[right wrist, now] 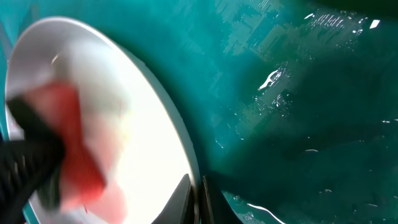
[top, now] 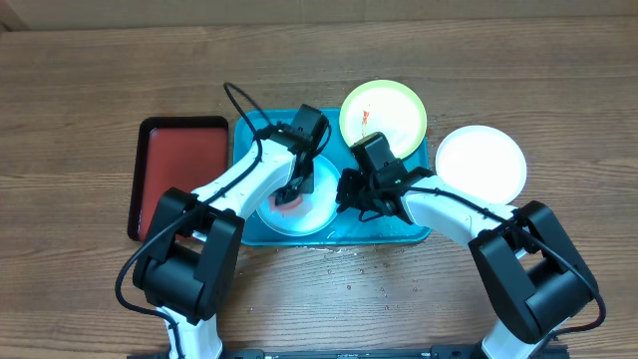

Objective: Clean dirty plates on tray and stack at the side
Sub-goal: 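Scrub the light-blue plate with the sponge while the right gripper holds it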

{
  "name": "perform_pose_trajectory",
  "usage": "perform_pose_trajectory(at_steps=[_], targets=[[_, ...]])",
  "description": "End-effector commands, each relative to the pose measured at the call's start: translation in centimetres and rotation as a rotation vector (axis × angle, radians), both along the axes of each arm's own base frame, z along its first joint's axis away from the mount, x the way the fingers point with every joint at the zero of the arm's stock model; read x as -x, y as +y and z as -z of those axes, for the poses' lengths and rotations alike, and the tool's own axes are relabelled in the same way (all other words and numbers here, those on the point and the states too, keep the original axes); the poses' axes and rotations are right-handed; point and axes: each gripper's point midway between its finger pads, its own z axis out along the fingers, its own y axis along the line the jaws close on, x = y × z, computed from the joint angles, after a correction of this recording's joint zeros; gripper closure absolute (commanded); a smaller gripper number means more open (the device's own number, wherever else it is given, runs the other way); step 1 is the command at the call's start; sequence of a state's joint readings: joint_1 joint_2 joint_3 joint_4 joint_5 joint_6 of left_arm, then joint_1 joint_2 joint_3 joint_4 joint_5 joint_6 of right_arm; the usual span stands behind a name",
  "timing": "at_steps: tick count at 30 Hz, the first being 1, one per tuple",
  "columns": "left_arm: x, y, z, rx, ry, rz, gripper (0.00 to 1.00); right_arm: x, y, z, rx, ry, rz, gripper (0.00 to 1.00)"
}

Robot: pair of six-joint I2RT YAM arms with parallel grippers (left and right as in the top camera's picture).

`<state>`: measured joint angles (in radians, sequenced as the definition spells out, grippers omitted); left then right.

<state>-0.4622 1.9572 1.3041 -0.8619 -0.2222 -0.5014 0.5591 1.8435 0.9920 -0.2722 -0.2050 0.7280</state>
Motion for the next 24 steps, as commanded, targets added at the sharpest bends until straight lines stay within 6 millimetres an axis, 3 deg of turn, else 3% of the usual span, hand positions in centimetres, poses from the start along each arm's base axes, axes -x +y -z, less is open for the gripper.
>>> perform_pose_trajectory(at_steps=[1,4,5,10,13,19,24], targets=[[2.3,1.2,0.7,-0.02,0.08,-0.131,0.96,-0.4,-0.2,0.3,0.007,-0.005,0.014,0.95],[3.5,0.0,0.9,0.045,0.148,-0.116,0.96,-0.4,-0.2,0.3,0.007,-0.006,0.014,0.95],[3.9,-1.4,1.0,0.114,0.18,-0.077,0.96,-0.4,-0.2,0.2,0.006,-0.006,0.014,0.95],[3.8,-6.2,0.9,0.301,0.189,0.165,0.96,-0.4,-0.2,0.3,0.007,-0.005,0.014,0.95],[3.5,-7.6,0.8,0.325,0.162,0.302,0.96,-0.4,-0.2,0.3,0.007,-0.005,0.013,0.95],[2.3,-7.7,0.8,0.294,0.11,0.416,0.96,-0.4,-0.2,0.3,0.007,-0.005,0.014,0.95],[1.8,-4.5,1.0,0.153,0.087,0.198,0.96,-0.4,-0.2,0.3,0.007,-0.005,0.014,0.95]])
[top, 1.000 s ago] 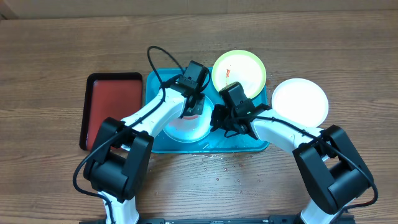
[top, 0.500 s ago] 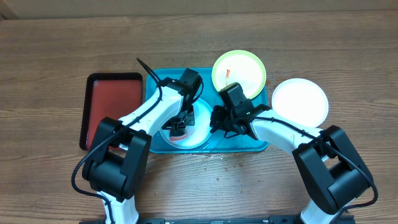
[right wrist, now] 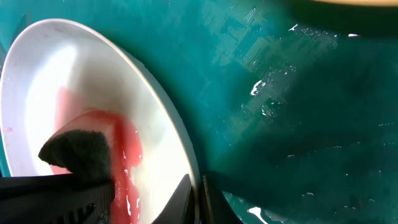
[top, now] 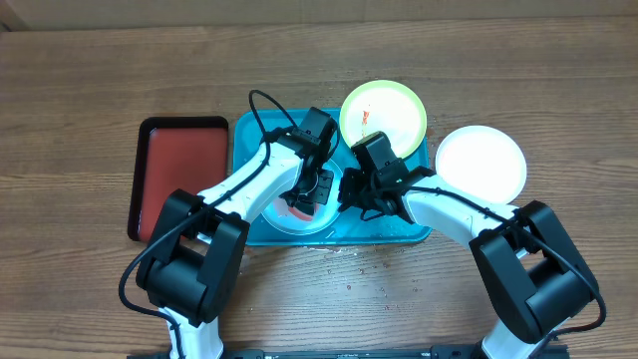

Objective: Clean dirty plates on tray and stack at the side
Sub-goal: 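Scrub the light-blue plate with the sponge while the right gripper holds it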

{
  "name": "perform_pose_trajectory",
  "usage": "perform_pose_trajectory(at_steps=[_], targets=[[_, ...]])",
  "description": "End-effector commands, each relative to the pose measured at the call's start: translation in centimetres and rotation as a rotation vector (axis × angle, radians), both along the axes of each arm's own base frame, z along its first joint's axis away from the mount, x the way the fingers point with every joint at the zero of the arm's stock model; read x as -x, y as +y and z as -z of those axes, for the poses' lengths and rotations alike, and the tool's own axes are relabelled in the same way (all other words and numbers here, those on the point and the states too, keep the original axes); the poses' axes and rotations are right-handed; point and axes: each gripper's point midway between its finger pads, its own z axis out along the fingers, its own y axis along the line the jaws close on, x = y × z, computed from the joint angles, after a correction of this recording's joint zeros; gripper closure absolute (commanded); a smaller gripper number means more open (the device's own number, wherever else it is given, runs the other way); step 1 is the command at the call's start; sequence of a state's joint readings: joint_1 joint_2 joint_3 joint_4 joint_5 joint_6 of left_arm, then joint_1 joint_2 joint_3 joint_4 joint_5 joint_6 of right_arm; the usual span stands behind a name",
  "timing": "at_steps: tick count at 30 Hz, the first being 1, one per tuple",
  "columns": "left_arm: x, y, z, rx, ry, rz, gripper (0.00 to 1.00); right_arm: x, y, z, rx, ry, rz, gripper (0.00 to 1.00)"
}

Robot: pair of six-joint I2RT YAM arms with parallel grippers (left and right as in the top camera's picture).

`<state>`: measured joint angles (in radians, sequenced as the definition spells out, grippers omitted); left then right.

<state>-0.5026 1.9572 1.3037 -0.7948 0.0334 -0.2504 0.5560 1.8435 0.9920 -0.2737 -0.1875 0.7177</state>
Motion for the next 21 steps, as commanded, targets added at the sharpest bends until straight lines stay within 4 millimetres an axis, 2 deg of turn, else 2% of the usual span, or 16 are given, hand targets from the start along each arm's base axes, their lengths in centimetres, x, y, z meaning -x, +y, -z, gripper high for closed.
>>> perform_pose_trajectory(at_steps=[1,5,8,11,14,16,21], targets=[[1.0,2.0,0.8,-0.098,0.033,-0.161,0.96,-0.1,0.2,0.2,-0.01,0.006,0.011,0.95],[3.6,2.7,0.8,-0.121,0.145,-0.321,0.96,-0.2,0.1,0.2,-0.01,0.005,0.013,0.95],[5.3,1.3,0.6,-0.045,0.244,-0.293,0.96,-0.2,0.2,0.1,-0.011,0.003,0.013,0.95],[5.9,-0.6,0.3,0.057,0.291,-0.188,0.96,-0.2,0.1,0.2,-0.011,0.004,0.013,0.95],[5.3,-0.9,0.4,0.078,0.252,-0.053,0.96,-0.2,0.2,0.1,-0.012,0.003,0.013,0.95],[4.5,0.0,0.6,0.027,0.195,0.041,0.96,-0.2,0.1,0.2,-0.011,0.004,0.013,0.95],[0.7,5.3,0.4,-0.304,0.002,0.157,0.96,-0.2,0.2,0.1,-0.012,0.003,0.013,0.95]])
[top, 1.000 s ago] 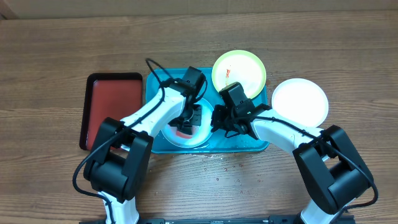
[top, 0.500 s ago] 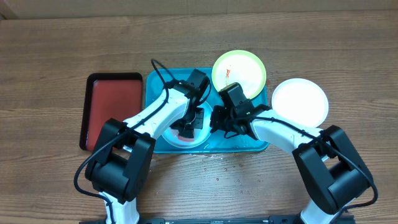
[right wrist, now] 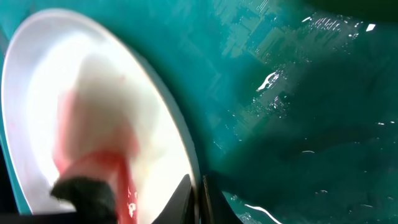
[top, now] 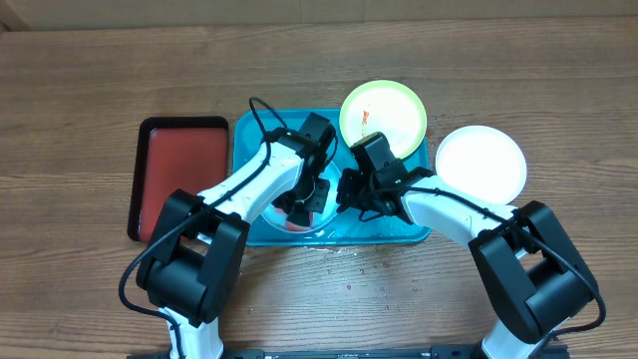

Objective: Clean dirty plates on tray and stack at the side
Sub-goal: 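Scrub the light-blue plate with the sponge while the right gripper holds it, then lift the sponge away and tilt the light-blue plate up with the right gripper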

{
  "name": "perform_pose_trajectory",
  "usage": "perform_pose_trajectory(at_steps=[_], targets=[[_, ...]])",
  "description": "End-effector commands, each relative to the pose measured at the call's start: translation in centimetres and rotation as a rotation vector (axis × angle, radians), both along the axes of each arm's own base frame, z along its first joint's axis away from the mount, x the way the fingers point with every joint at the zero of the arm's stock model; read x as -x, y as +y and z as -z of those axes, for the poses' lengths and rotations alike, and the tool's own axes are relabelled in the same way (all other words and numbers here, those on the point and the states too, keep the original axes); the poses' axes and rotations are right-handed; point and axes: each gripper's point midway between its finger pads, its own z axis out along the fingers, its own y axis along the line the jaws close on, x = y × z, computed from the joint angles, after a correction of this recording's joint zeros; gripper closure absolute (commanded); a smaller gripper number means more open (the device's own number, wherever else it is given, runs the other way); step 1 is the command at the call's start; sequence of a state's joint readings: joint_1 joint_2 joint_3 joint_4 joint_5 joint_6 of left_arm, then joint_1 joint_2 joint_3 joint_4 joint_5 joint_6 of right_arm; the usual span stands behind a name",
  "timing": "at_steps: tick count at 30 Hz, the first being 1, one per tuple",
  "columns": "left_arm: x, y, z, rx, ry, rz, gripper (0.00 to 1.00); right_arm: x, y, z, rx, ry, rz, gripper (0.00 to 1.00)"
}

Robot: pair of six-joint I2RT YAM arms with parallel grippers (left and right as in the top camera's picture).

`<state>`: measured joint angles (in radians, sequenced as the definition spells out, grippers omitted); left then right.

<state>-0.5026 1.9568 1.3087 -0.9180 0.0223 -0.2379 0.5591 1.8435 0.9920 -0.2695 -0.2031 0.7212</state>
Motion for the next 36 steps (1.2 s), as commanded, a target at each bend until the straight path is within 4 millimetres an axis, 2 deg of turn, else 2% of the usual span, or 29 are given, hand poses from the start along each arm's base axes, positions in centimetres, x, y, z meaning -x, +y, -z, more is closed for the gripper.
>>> perform_pose_trajectory(at_steps=[1,3,10,14,17,20,22,28,31,33,36], targets=[[-2.4,4.5,0.1,-0.28,-0.12,0.196,0.96,-0.4,-0.2,0.2,0.003,-0.002,0.02,0.95],[-3.2,4.9,-0.1,-0.319,-0.147,0.275,0.96,-0.4,-0.2,0.3,0.004,-0.001,0.02,0.95],[-6.2,3.2,-0.5,-0.308,-0.243,0.605,0.96,-0.3,-0.3,0.3,0.006,0.002,0.02,0.95],[-8.2,2.1,-0.9,-0.298,-0.331,0.634,0.96,-0.3,-0.2,0.3,0.006,0.002,0.02,0.95],[-8.6,2.0,-1.1,-0.296,-0.349,0.629,0.96,-0.3,-0.3,0.3,0.007,0.005,0.02,0.95],[-8.0,2.5,-0.8,-0.286,-0.326,0.541,0.96,-0.3,-0.3,0.3,0.008,0.005,0.02,0.95],[-7.0,3.0,-0.6,-0.277,-0.294,0.421,0.96,-0.3,-0.3,0.3,0.008,0.005,0.02,0.95],[-2.9,5.0,0.0,-0.29,-0.165,0.001,0.96,-0.3,-0.3,0.3,0.007,0.004,0.02,0.95],[-1.3,5.0,0.2,-0.271,-0.101,-0.085,0.96,-0.2,-0.1,0.3,-0.001,0.006,0.016,0.96],[-1.0,5.4,-0.2,-0.293,-0.091,-0.082,0.96,-0.2,0.1,0.1,-0.015,0.007,0.01,0.96],[-2.2,5.3,-1.7,-0.293,-0.135,-0.145,0.96,-0.1,0.4,0.0,-0.031,0.012,0.0,0.96]])
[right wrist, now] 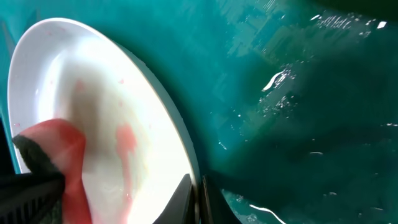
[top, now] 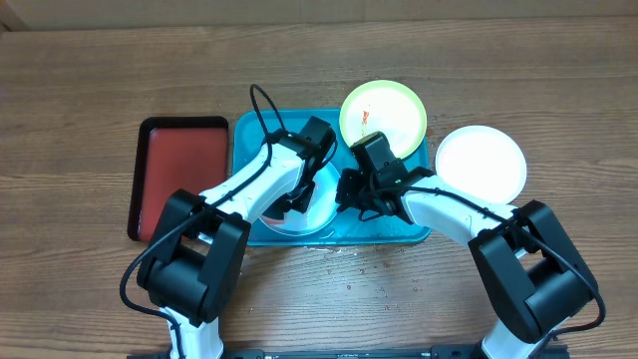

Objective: Clean dirty plates on tray and stack at the side
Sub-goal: 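Lift the sponge away and tilt the light-blue plate up with the right gripper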

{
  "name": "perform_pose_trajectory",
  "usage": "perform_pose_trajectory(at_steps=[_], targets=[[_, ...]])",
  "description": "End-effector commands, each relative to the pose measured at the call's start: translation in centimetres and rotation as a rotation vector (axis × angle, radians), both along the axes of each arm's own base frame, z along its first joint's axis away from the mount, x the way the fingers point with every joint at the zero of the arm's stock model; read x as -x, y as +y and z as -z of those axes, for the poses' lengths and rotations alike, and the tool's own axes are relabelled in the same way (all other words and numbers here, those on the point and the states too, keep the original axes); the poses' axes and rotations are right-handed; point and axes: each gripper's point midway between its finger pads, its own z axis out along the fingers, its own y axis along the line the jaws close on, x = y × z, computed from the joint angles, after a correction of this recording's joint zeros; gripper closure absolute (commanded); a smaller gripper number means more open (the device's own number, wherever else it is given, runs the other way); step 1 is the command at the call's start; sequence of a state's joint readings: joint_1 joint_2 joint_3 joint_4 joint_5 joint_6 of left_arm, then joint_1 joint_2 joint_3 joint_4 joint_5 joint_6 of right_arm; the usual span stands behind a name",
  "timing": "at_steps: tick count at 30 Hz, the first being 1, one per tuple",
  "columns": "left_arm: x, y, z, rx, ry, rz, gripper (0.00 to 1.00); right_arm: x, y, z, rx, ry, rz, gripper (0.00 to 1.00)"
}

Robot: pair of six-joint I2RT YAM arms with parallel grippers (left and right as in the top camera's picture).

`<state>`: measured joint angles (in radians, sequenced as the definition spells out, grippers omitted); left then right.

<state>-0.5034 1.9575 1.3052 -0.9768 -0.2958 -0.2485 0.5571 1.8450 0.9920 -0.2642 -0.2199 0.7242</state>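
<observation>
A white plate (right wrist: pixel 118 99) lies in the teal tray (right wrist: pixel 298 124), wet, with faint pink smears on it. My right gripper (right wrist: pixel 196 200) is shut on its rim, one finger inside and one outside. My left gripper (top: pixel 297 196) presses a red sponge (right wrist: pixel 59 155) with a dark scrub side onto the plate's left part and is shut on it. In the overhead view the white plate (top: pixel 317 211) is mostly covered by both arms. A yellow-green plate (top: pixel 384 118) with a red stain rests on the tray's far right corner.
A clean white plate (top: pixel 480 163) sits on the wooden table to the right of the tray. A dark red tray (top: pixel 179 175) lies to the left. Water drops glisten on the teal tray's floor (right wrist: pixel 277 93).
The sponge in my left gripper has shifted from the plate's lower part to its left edge. The broad pink streak is now only faint smears. My right gripper still pinches the rim.
First the sponge was blurred on the plate's left part. Then it sat lower with a pink streak behind it, then at the bottom edge. Now it is back at the left and the plate looks paler. The right gripper held the rim at every moment.
</observation>
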Motion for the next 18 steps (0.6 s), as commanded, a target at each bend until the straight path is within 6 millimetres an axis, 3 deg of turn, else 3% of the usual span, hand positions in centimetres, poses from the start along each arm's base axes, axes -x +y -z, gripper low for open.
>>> perform_pose_trajectory(at_steps=[1,7,11,14,18], targets=[[-1.6,-0.4,-1.8,0.041,-0.083,-0.162,0.96,-0.1,0.3,0.0,-0.019,0.009,0.001,0.96],[-7.2,-2.3,-9.9,0.25,-0.242,-0.231,0.96,0.5,0.4,-0.9,-0.023,0.026,-0.027,0.96],[-9.3,-1.1,-14.8,0.319,-0.299,-0.269,0.96,0.1,-0.3,-3.1,0.024,-0.009,-0.041,0.96],[-9.7,0.6,-16.5,0.33,-0.307,-0.313,0.96,-0.4,-1.1,-5.1,0.095,-0.058,-0.03,0.96],[-9.6,3.4,-16.3,0.327,-0.279,-0.383,0.96,-1.0,-1.7,-8.5,0.203,-0.16,-0.033,0.96]])
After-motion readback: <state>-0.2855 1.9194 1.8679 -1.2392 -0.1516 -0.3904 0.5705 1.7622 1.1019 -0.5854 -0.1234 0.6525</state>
